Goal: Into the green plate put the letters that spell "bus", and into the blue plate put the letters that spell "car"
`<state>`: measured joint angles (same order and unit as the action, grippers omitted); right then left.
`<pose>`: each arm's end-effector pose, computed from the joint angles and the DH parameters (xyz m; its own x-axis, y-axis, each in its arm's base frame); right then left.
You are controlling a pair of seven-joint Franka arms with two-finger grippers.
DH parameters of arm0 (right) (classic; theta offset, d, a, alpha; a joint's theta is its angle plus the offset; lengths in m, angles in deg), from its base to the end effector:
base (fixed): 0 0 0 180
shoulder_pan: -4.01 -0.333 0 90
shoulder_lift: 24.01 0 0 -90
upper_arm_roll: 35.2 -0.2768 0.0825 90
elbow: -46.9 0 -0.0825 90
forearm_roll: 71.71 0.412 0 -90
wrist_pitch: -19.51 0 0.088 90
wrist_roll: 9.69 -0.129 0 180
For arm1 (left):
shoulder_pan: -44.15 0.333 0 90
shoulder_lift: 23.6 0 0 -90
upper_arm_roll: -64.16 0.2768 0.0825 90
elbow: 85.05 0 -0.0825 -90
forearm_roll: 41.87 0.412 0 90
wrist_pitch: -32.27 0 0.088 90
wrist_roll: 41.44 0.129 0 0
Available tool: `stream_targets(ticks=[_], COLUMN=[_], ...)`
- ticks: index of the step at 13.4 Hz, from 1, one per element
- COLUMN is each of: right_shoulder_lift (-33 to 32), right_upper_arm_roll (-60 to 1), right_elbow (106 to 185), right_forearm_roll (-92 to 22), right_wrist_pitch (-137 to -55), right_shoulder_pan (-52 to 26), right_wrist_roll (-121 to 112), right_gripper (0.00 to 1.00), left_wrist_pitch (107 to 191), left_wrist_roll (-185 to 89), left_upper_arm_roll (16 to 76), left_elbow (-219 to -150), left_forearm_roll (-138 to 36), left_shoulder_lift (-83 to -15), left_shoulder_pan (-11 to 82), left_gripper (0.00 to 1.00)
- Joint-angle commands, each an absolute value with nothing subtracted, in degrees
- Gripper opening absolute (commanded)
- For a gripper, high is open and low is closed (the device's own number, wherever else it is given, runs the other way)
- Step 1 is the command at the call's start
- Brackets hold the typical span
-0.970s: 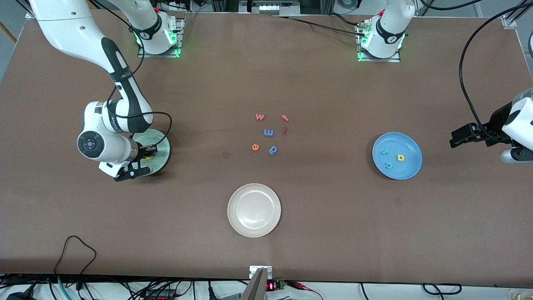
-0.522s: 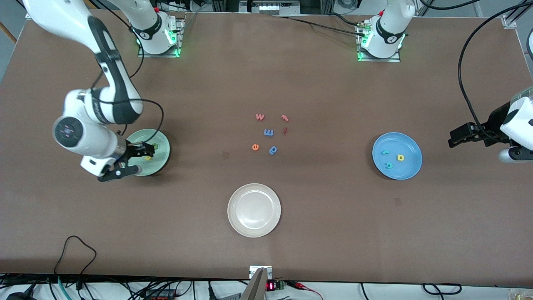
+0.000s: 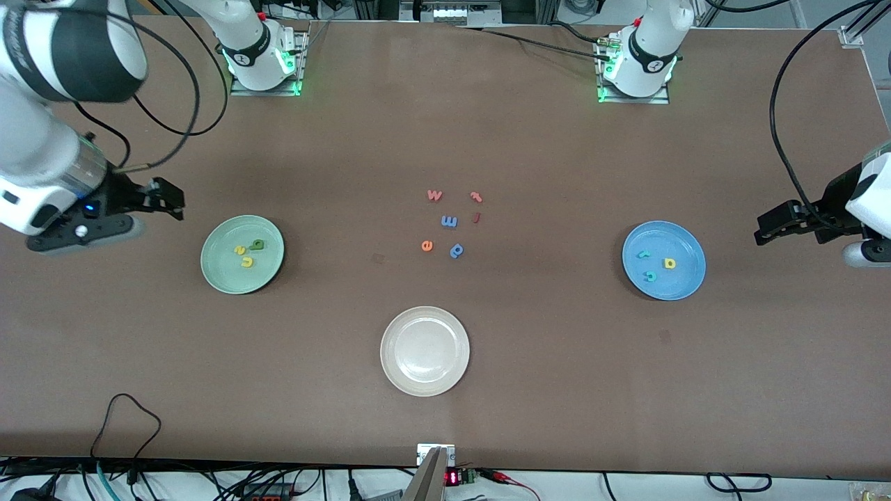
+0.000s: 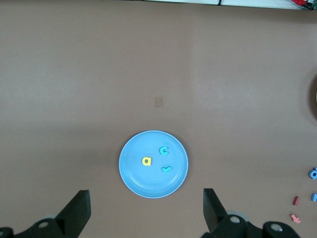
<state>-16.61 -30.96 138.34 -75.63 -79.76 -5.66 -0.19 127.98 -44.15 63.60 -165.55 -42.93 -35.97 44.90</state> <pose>0.6240 0.0534 0.4873 0.9633 0.2684 -0.0054 0.2681 -0.9603 0.0772 0.6498 0.0005 0.5230 0.9974 0.0527 0.0485 0.0517 -0.9984 0.0229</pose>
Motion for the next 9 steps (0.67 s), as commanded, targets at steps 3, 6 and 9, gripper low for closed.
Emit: stream_targets(ticks=[3,6,9], right_shoulder_lift=[-18.91,-19.17,-19.17], right_upper_arm_roll=[-30.63,-32.20,-34.14], right_elbow=[137.87,137.87,137.69], right_forearm_roll=[-75.93,-75.31,-75.31], right_wrist_pitch=[-77.00,-77.00,-76.04], right_shoulder_pan=[-2.50,0.57,3.04], right_wrist_roll=[-0.20,-0.20,-0.20], right_gripper=[1.00,1.00,1.00], left_wrist_pitch=[127.19,127.19,127.19], left_wrist_roll=[-43.64,-43.90,-43.90], left_upper_arm_roll=[63.81,63.64,63.20], left_elbow=[-165.29,-165.20,-165.20], left_forearm_roll=[-43.90,-43.90,-43.90], left_shoulder_lift=[-35.47,-35.47,-35.47], left_shoulder_pan=[44.68,44.68,44.68], left_gripper=[1.00,1.00,1.00])
